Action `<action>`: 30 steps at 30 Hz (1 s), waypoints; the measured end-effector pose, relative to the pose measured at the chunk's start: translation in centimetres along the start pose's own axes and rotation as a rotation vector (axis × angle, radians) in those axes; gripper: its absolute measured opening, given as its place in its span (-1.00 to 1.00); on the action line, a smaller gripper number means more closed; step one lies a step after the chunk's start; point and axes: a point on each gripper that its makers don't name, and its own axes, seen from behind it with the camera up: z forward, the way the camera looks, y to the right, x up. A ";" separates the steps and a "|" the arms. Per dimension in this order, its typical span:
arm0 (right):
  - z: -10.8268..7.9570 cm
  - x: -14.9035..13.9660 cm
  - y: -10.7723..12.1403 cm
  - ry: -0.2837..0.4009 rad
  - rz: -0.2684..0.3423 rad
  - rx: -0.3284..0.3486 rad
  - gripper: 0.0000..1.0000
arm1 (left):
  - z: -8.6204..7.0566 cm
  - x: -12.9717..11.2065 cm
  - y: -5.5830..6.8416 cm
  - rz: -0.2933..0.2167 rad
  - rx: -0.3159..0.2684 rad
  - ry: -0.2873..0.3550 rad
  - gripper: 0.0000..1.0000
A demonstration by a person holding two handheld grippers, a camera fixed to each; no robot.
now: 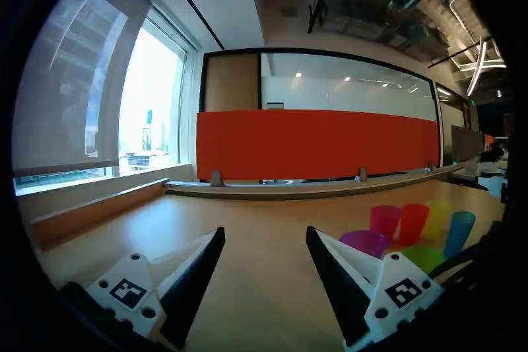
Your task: Pour water
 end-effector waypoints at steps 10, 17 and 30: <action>0.0 0.0 -0.1 0.000 0.000 0.000 1.00 | 0.0 0.0 0.1 0.000 0.000 0.000 0.81; 0.0 0.0 -0.1 0.000 0.000 0.000 1.00 | 0.1 0.0 0.1 0.000 -0.001 0.000 0.81; 0.0 -0.1 -0.1 0.000 0.000 0.000 1.00 | 0.2 0.2 0.0 -0.001 -0.002 -0.001 0.81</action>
